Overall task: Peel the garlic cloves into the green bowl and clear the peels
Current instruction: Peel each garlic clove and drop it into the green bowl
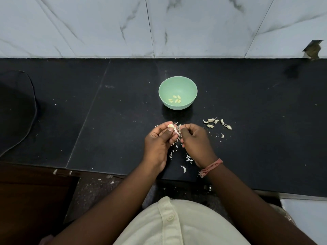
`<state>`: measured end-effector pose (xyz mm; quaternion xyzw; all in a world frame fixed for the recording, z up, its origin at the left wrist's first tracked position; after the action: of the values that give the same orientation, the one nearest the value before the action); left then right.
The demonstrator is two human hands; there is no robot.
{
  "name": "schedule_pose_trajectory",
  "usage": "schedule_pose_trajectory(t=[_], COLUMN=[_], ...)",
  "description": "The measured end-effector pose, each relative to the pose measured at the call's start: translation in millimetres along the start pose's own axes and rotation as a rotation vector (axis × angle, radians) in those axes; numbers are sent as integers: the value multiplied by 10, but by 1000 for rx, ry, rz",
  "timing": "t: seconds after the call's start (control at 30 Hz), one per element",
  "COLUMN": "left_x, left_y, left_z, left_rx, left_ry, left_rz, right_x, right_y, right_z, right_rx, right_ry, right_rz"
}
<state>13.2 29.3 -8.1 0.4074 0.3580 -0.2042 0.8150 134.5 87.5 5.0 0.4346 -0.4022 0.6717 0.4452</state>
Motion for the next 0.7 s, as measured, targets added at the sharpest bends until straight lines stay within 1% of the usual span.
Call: schedule_pose_trajectory(t=[0.13,0.2,0.27,0.4,0.53,0.57,0.7], left_x=[-36,-31,-10,13,5,-3,-49], left_y=[2,-1,-7,-5,7,11,23], left_z=[-2,-2,-10,-40,-33,-29,-24], left_rx=[-2,5,5,12,19,20,24], left_ry=[-17,-25,-41,-41,-21,-10,37], left_rz=[31,30,30,-32,-109,-136,-244], right_x=[-13,14,50,98,139,136,181], right_y=[-54,-84,-111,-163,-211,-221,-144], right_z=[23,19,-4,-40,-54,-64,-85], right_rx=[-10,-14,-27,-88,-153,-157,-41], right_ry=[-4,-35,-78,-122,-190,-187,-228], right_rz=[-45,-96,-96,26,291,303,199])
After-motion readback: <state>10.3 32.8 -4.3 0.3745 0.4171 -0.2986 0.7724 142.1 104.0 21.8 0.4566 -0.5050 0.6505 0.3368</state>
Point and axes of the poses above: each hand's wrist, its own z-axis away from the middle knuckle, its own y-axis out of the palm, x = y × z, the point moved 8 cm from there along -z, towards the middle knuckle, and after that the axes turned 2 degrees about z, right-handed, at the moved point
